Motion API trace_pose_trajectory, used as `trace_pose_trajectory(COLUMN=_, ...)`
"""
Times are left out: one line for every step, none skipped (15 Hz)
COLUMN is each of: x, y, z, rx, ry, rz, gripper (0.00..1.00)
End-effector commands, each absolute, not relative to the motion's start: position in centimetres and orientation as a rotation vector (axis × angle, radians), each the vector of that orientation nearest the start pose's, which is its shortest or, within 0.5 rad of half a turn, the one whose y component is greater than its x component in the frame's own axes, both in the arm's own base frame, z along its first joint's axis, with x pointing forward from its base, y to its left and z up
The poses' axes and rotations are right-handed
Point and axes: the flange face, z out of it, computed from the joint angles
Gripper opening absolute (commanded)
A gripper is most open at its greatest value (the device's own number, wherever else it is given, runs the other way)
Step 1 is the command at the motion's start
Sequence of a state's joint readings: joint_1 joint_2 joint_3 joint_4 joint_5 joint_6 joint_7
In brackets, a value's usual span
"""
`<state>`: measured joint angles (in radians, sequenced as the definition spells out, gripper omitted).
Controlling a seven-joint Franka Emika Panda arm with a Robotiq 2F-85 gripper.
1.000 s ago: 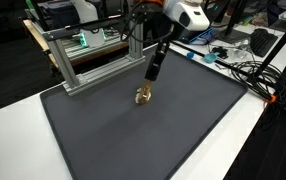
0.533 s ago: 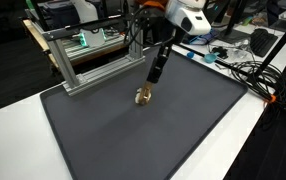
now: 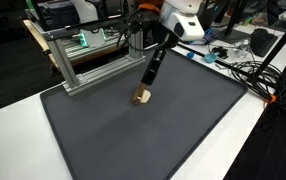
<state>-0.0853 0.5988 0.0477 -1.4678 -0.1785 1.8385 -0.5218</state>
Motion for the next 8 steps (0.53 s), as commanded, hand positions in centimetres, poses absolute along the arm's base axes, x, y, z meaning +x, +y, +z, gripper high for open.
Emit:
trace_pose_trajectory(x=68.12, y=-5.13, z=28.62, rx=-3.077, ry=-0.757, rz=0.445, gripper=0.21)
trace_pose_trajectory(x=68.04, y=-5.08, z=28.48, rx=-3.09, ry=-0.736, rz=0.453, gripper=0.21)
trace_pose_trajectory(x=68.02, y=-5.11, z=28.4, rx=-3.105, ry=-0.712, rz=0.455, gripper=0.21)
trace_pose_trajectory(x=68.03, y=-5.2, z=28.28, rx=-3.127, ry=-0.681, rz=0.454, gripper=0.21)
trace_pose_trajectory(x=68.01, y=-5.27, z=28.04, rx=-3.152, ry=-0.658, rz=0.461, gripper=0.21)
trace_pose_trajectory(x=67.93, y=-5.28, z=27.86, rx=-3.178, ry=-0.643, rz=0.475, gripper=0.21)
trace_pose_trajectory(x=67.74, y=-5.17, z=27.73, rx=-3.182, ry=-0.634, rz=0.492, gripper=0.21)
trace_pose_trajectory(x=67.59, y=-5.02, z=27.63, rx=-3.187, ry=-0.62, rz=0.507, gripper=0.21)
